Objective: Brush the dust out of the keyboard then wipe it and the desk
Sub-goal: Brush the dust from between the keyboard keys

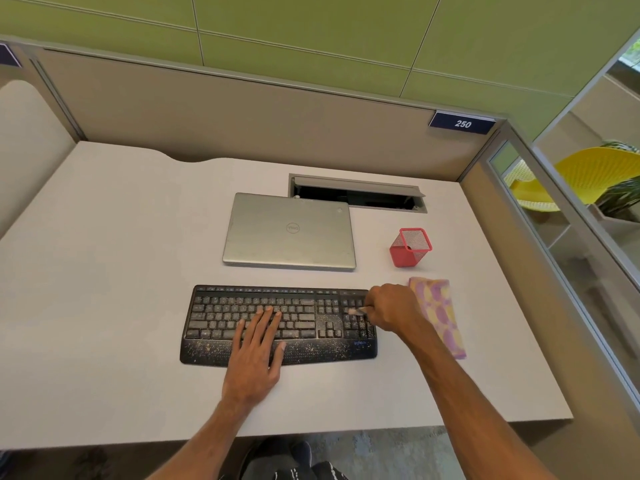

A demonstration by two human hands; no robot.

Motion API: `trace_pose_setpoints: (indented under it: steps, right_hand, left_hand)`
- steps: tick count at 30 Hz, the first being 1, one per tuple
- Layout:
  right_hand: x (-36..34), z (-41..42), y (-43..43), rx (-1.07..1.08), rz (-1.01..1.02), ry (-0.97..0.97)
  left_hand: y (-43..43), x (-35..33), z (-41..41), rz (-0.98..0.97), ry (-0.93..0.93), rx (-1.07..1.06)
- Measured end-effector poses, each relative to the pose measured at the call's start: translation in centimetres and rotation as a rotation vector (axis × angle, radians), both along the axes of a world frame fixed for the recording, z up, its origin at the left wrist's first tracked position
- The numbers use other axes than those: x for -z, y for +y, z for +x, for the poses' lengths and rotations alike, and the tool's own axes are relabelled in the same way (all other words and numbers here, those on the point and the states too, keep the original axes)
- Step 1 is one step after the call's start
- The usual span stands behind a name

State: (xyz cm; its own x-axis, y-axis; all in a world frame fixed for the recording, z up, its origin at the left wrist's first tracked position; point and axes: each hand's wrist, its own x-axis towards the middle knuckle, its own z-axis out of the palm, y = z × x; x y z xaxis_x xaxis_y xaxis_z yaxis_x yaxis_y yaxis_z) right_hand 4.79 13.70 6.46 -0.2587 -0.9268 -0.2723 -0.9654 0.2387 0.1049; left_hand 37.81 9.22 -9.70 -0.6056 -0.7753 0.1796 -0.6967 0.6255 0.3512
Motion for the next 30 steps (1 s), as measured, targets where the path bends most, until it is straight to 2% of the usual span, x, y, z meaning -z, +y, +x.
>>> trace_pose_setpoints:
  steps: [3, 6, 9, 15, 21, 25, 30]
  right_hand:
    - [-0.5, -0.5, -0.1, -0.002, -0.023, 0.053]
    - [-0.8, 0.3, -0.4, -0.098, -0.104, -0.035]
    - [-0.4, 1.2, -0.5, -0.135, -0.089, -0.097]
    - [-0.8, -0.9, 0.4, 0.024, -0.011, 0.044]
    - [-1.3, 0.6, 0.1, -0.007, -0.07, -0.147]
    - [-0.9, -0.3, 1.1, 0.135, -0.034, -0.152]
    - [-1.0, -1.2, 1.9, 0.417, -0.165, -0.266]
  left_hand:
    - [0.0, 0.1, 0.1, 0.0, -0.019, 0.001]
    - [-0.1, 0.2, 0.0, 0.006, -0.021, -0.001]
    - [0.0, 0.3, 0.0, 0.007, -0.022, -0.001]
    - [0.0, 0.2, 0.0, 0.011, -0.014, -0.002]
    - [0.0, 0.3, 0.0, 0.018, -0.024, -0.001]
    - [-0.1, 0.2, 0.1, 0.011, -0.01, -0.003]
    - [0.0, 0.1, -0.1, 0.015, -0.028, -0.004]
